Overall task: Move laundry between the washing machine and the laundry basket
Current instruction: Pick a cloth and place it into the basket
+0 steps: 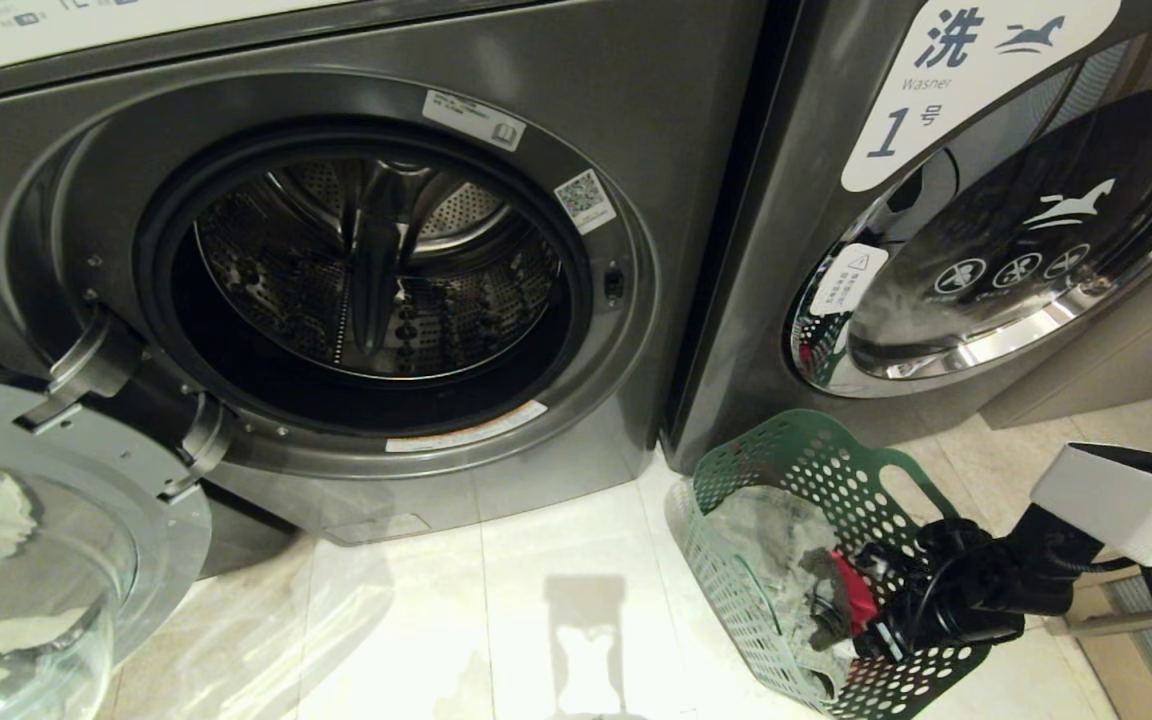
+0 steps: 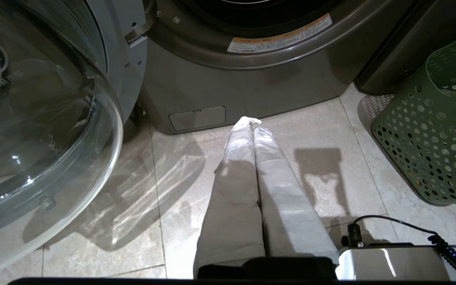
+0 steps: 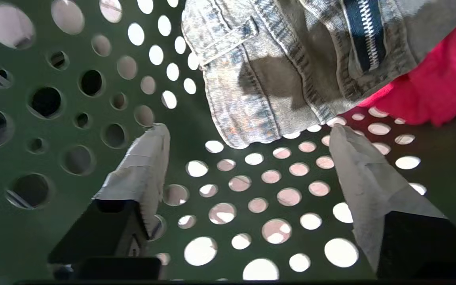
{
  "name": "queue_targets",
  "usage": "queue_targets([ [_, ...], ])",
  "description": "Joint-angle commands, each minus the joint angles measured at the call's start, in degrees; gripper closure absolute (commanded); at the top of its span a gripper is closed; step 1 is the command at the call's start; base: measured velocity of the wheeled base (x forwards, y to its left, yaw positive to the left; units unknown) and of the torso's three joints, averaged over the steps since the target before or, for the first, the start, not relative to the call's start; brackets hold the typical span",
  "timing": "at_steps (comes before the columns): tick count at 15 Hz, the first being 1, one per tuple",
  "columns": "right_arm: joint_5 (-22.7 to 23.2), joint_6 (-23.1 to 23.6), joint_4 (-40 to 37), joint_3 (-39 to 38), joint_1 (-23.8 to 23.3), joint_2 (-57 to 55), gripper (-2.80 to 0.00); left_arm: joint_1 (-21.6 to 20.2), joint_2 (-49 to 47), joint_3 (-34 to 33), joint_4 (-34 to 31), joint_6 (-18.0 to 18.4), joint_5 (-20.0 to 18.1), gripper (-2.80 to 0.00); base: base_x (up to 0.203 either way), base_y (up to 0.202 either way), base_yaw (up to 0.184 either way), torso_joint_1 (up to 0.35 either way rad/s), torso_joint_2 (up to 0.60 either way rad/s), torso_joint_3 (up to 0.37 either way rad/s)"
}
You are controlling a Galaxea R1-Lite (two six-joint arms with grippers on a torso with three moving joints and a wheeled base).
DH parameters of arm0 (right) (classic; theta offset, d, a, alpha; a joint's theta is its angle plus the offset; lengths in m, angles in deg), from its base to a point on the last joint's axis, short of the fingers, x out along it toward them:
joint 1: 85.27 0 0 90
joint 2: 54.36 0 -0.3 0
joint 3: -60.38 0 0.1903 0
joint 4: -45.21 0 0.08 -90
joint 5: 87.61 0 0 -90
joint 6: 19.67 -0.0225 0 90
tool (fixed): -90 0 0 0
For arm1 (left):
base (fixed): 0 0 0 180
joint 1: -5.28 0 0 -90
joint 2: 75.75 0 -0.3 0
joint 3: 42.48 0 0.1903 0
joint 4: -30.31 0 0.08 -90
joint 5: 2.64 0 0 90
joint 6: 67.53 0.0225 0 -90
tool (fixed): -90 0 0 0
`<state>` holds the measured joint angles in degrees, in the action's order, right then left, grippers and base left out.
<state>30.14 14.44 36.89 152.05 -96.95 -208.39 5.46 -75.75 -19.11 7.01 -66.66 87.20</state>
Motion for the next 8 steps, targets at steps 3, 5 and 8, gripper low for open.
queue_targets([
  [3, 0.25, 0.38, 3.51, 3.68, -1.70, -4.03, -2.80, -0.01, -0.08, 0.00, 0.01, 0.00, -0.02, 0.00, 0.000, 0.000, 0.000, 0.000, 0.00, 0.000],
  [5, 0.34, -2.76, 7.20, 9.05, -2.82, -6.74, -2.80, -0.01, 0.00, 0.00, 0.01, 0.00, -0.02, 0.00, 0.000, 0.000, 0.000, 0.000, 0.00, 0.000],
  [8, 0.07, -9.11, 18.44, 17.64, -3.11, -11.59, -2.80, -0.01, -0.07, 0.00, 0.01, 0.00, -0.02, 0.00, 0.000, 0.000, 0.000, 0.000, 0.00, 0.000],
])
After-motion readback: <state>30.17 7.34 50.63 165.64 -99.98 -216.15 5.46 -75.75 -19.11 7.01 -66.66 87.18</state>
